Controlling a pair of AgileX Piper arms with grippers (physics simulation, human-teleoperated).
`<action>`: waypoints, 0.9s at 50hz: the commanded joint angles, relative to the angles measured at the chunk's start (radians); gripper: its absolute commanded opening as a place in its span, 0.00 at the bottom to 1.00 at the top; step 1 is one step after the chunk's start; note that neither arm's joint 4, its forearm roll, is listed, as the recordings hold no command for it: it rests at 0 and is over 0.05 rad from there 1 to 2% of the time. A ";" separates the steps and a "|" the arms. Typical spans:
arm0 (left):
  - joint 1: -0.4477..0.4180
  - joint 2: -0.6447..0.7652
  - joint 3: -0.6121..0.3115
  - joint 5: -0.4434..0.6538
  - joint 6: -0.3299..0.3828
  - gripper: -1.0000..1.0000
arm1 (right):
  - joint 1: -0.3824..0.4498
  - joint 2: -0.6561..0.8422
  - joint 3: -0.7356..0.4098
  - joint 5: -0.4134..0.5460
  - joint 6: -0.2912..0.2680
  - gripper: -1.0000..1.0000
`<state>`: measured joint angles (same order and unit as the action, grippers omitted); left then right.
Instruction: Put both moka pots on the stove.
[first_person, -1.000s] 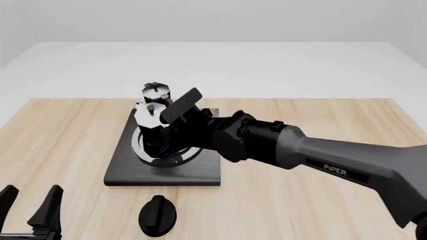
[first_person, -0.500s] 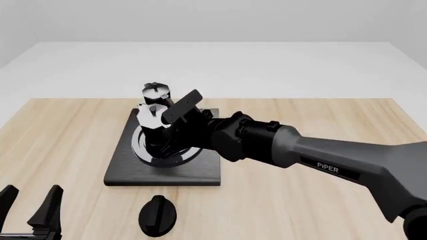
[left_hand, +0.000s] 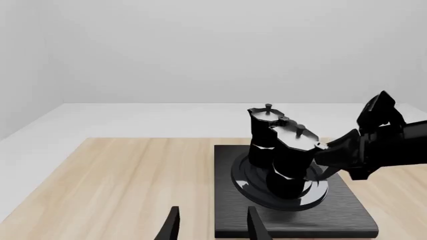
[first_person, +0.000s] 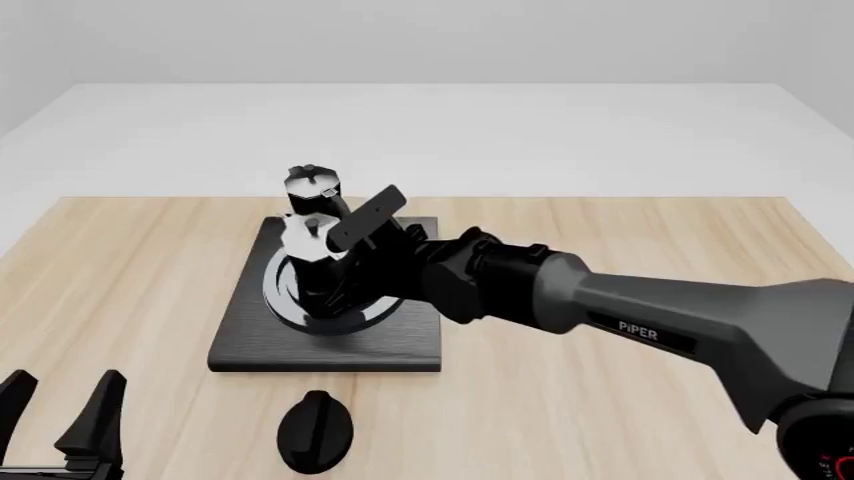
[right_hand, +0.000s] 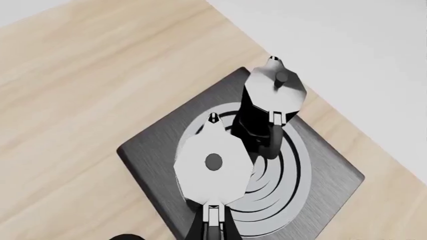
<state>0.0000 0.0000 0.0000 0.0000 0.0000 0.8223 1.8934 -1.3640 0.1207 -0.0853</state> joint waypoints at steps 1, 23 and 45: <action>0.000 0.000 0.000 0.000 0.000 1.00 | -0.006 -0.002 -0.034 -0.009 0.011 0.00; 0.000 0.000 0.000 0.000 0.000 1.00 | -0.011 0.030 -0.036 -0.021 0.024 0.00; 0.000 0.000 0.000 0.000 0.000 1.00 | -0.017 0.037 -0.031 -0.028 0.030 0.00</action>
<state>0.0000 0.0000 0.0000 0.0000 0.0000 0.8110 1.9271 -1.3879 0.0991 -0.0657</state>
